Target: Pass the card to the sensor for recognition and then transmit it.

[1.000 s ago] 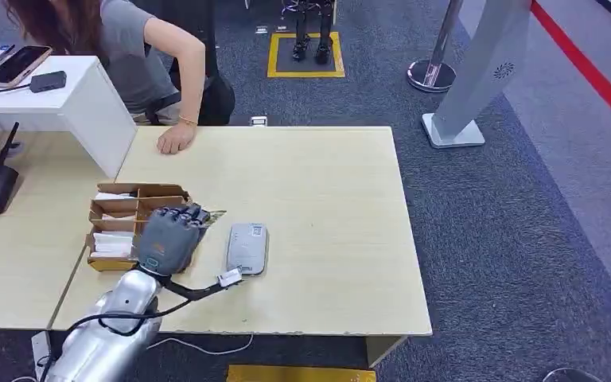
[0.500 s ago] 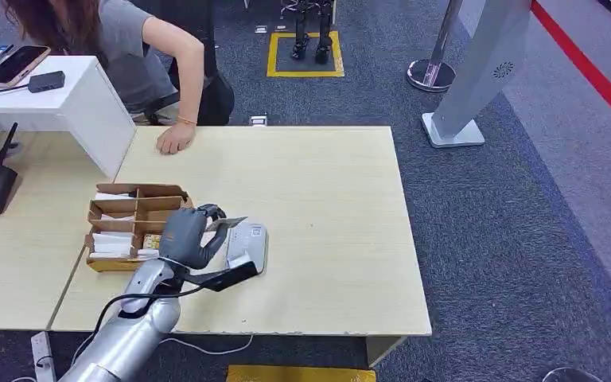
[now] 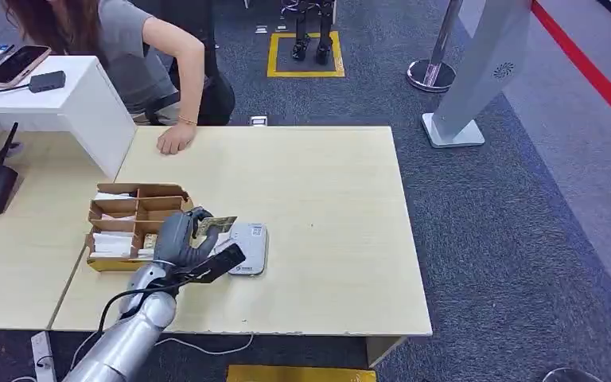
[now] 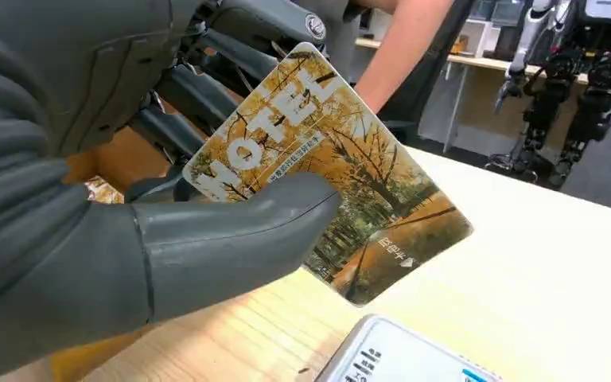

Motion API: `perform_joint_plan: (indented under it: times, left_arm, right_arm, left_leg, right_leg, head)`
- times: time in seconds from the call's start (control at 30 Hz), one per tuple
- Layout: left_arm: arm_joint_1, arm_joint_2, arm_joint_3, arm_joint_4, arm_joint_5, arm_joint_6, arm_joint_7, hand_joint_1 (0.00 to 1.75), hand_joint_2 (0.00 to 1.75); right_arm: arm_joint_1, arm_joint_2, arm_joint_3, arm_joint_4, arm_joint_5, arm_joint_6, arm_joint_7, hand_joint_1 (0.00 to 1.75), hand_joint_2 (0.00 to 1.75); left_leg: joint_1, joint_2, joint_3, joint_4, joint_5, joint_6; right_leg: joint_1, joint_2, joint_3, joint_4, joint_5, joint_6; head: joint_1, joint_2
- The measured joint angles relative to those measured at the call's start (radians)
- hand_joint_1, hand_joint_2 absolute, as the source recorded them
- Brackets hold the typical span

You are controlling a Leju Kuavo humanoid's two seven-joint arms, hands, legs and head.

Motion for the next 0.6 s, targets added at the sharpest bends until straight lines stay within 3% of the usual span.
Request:
perform_joint_plan:
  times: [0.13, 0.5, 0.6]
  left_arm:
    - [-0.003, -0.003, 0.0, 0.017, -0.059, 0.008, 0.014, 1.75, 1.75]
    - [-0.01, -0.008, 0.0, 0.038, -0.071, 0.009, 0.021, 1.75, 1.75]
    - [-0.014, -0.007, -0.006, 0.044, -0.126, 0.025, 0.037, 1.75, 1.75]
  right_arm:
    - [0.0, 0.0, 0.006, 0.0, 0.0, 0.0, 0.0, 0.0, 1.75]
    - [0.0, 0.002, 0.007, 0.0, 0.0, 0.0, 0.0, 0.0, 1.75]
    - [0.0, 0.003, 0.008, 0.0, 0.0, 0.0, 0.0, 0.0, 1.75]
  left_leg:
    - [0.0, 0.0, 0.0, 0.0, 0.0, 0.0]
    - [0.0, 0.0, 0.0, 0.0, 0.0, 0.0]
    - [0.0, 0.0, 0.0, 0.0, 0.0, 0.0]
  right_leg:
    - [0.0, 0.0, 0.0, 0.0, 0.0, 0.0]
    - [0.0, 0.0, 0.0, 0.0, 0.0, 0.0]
    - [0.0, 0.0, 0.0, 0.0, 0.0, 0.0]
  head:
    - [0.0, 0.0]
    - [0.0, 0.0]
    - [0.0, 0.0]
